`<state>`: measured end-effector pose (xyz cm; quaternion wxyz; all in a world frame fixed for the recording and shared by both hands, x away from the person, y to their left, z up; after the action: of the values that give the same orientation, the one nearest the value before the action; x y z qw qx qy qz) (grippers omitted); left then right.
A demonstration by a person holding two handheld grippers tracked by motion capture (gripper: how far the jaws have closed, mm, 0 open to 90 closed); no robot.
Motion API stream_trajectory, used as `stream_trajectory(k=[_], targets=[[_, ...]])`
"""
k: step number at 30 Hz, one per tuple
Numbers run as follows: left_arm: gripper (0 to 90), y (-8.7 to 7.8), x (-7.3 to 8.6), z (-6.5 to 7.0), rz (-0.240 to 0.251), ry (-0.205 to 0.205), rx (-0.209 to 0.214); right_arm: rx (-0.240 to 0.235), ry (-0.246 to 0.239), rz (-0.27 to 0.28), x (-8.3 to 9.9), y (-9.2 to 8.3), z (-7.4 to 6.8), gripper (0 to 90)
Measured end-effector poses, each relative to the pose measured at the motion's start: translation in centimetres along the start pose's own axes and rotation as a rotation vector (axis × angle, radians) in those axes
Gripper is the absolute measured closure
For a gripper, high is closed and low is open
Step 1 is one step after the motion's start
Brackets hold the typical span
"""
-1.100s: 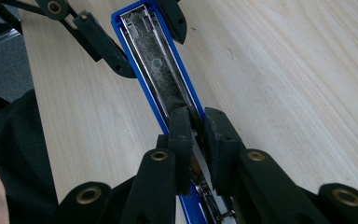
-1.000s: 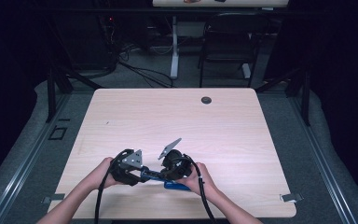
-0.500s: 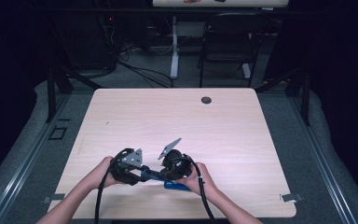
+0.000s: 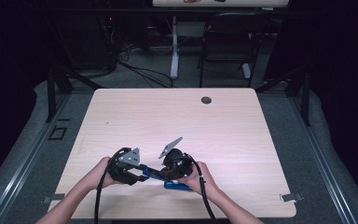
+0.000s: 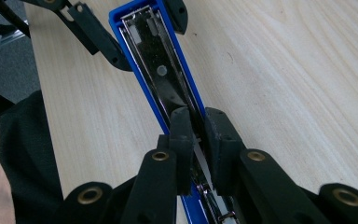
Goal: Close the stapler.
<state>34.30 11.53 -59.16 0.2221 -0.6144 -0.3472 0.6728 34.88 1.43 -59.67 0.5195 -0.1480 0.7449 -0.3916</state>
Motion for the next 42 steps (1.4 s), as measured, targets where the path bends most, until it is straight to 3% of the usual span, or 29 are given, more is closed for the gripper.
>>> stream_trajectory(k=[13, 22, 42], targets=[[65.2, 0.7, -1.0, 0.5, 0.073, 0.014, -0.006, 0.0, -0.011, 0.023, -0.6, -0.9, -0.1, 82.5], [65.6, 0.9, -1.6, 0.6, 0.119, -0.002, -0.008, -0.003, -0.005, 0.028, -0.7, -1.5, 0.1, 82.4], [65.8, 1.4, -2.6, 0.9, 0.139, 0.011, -0.016, -0.001, -0.002, 0.036, -0.6, -2.4, 0.4, 82.0]])
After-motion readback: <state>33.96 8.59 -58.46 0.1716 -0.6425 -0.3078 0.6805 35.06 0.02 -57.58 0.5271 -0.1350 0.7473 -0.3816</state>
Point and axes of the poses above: each handheld gripper's, and its own axes: y roughly forward along the jaws, x roughly out of its underside, z roughly to its right, the point moved 10 cm from there along y, roughly forward along the jaws, and after that the axes turned 7 degrees about z, right-handed, at the moved point
